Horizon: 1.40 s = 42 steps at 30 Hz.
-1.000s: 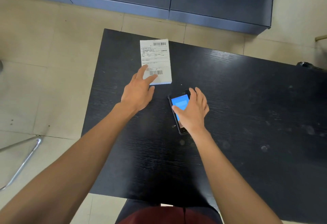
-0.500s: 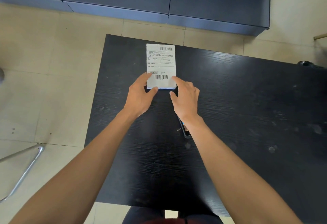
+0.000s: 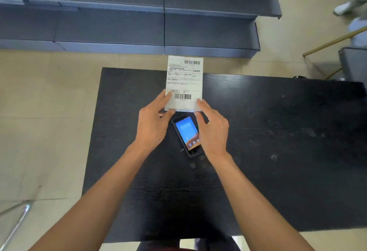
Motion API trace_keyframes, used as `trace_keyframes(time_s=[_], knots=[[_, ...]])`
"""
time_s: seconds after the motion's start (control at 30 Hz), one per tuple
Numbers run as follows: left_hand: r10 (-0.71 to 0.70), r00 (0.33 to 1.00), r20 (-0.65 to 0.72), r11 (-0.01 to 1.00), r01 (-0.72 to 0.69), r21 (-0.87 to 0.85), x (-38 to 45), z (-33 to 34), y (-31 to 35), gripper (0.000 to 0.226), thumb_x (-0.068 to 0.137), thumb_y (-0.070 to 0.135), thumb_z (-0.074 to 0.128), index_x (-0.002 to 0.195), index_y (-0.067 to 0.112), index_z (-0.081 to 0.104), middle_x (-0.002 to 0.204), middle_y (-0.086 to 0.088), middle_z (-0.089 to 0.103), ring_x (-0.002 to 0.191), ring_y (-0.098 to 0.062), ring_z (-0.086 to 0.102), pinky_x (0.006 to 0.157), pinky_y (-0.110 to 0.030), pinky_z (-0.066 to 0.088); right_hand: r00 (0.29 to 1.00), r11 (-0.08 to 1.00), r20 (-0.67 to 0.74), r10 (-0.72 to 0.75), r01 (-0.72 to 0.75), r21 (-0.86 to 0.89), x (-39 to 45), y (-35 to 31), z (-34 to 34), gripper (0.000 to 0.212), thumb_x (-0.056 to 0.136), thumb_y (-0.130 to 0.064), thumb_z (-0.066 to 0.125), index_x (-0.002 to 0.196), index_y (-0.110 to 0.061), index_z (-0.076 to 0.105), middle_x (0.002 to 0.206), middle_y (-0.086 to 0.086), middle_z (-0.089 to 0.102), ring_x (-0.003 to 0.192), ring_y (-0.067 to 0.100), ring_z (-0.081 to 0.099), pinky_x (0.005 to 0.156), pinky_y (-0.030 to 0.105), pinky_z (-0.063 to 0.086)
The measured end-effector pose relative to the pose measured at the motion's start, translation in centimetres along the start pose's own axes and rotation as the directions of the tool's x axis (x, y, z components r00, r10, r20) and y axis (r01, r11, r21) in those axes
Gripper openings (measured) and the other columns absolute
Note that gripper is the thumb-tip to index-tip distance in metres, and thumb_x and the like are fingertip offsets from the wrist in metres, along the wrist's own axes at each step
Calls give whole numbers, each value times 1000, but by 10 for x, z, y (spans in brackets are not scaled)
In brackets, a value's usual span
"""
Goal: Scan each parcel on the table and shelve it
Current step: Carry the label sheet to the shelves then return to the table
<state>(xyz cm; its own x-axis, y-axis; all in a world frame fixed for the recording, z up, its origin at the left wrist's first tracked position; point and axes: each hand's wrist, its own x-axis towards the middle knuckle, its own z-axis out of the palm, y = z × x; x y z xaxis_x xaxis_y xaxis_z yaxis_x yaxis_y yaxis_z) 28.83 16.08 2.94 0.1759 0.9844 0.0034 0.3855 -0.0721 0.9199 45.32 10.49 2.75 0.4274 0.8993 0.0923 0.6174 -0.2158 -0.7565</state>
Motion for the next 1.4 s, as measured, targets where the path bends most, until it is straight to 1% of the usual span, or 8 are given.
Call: trace_keyframes(time_s=[0.2, 0.33, 0.47, 0.77, 1.0, 1.17, 1.3, 1.4], knots=[[131, 987, 97, 980, -144, 141, -6, 33, 48, 57, 89, 5, 75, 142, 18, 60, 149, 1, 54, 120, -20, 58, 96, -45, 55, 993, 997, -120, 12, -2, 81, -10, 13, -67, 43, 94, -7, 71, 134, -20, 66, 118, -5, 73, 88, 18, 70, 86, 43, 61], [221, 964, 149, 963, -240, 126, -26, 72, 85, 60, 88, 2, 76, 143, 18, 58, 149, 6, 52, 119, -20, 57, 97, -45, 56, 982, 996, -186, -1, 18, 93, -29, 34, -122, 47, 94, -8, 71, 138, -23, 63, 133, -20, 62, 100, 7, 68, 94, 29, 58], [331, 920, 211, 924, -362, 126, -67, 117, 124, 63, 87, 3, 77, 144, 20, 56, 152, 4, 50, 118, -16, 57, 100, -43, 54, 965, 992, -261, 4, 28, 122, -69, 64, -187, 47, 93, -3, 71, 136, -19, 64, 138, 1, 64, 109, 14, 69, 97, 38, 58], [530, 783, 326, 808, -583, 86, -190, 229, 220, 59, 86, 5, 79, 141, 15, 61, 148, 6, 50, 115, -15, 61, 103, -36, 52, 888, 999, -459, 24, -3, 47, -186, 126, -346, 42, 91, -8, 73, 133, -12, 67, 134, 6, 66, 111, 18, 70, 96, 32, 58], [600, 680, 422, 766, -639, -61, -279, 320, 293, 59, 86, 2, 78, 141, 11, 59, 148, -1, 51, 134, -23, 54, 112, -50, 45, 783, 988, -604, 149, -101, 114, -268, 176, -451, 41, 95, -12, 70, 135, -18, 65, 139, -10, 59, 113, 11, 66, 97, 36, 57], [668, 585, 461, 713, -681, -168, -320, 377, 329, 61, 83, -2, 80, 139, 9, 61, 145, 8, 49, 125, -20, 58, 104, -45, 53, 692, 982, -697, 188, -159, 106, -308, 204, -505, 42, 94, -12, 71, 135, -19, 64, 133, -3, 68, 103, 13, 69, 89, 30, 58], [689, 510, 515, 679, -704, -211, -336, 425, 345, 62, 83, 0, 80, 141, 12, 60, 145, 12, 49, 120, -4, 52, 101, -10, 45, 628, 976, -753, 195, -200, 86, -325, 232, -537, 39, 94, -8, 71, 132, -14, 67, 135, -1, 66, 100, 17, 71, 86, 38, 61], [678, 480, 557, 688, -681, -251, -342, 466, 357, 65, 85, 2, 79, 144, 18, 57, 145, 17, 49, 122, 13, 46, 99, -2, 39, 573, 965, -782, 245, -219, 142, -327, 258, -559, 38, 94, -7, 72, 130, -14, 69, 134, -7, 64, 104, 14, 71, 86, 37, 61]])
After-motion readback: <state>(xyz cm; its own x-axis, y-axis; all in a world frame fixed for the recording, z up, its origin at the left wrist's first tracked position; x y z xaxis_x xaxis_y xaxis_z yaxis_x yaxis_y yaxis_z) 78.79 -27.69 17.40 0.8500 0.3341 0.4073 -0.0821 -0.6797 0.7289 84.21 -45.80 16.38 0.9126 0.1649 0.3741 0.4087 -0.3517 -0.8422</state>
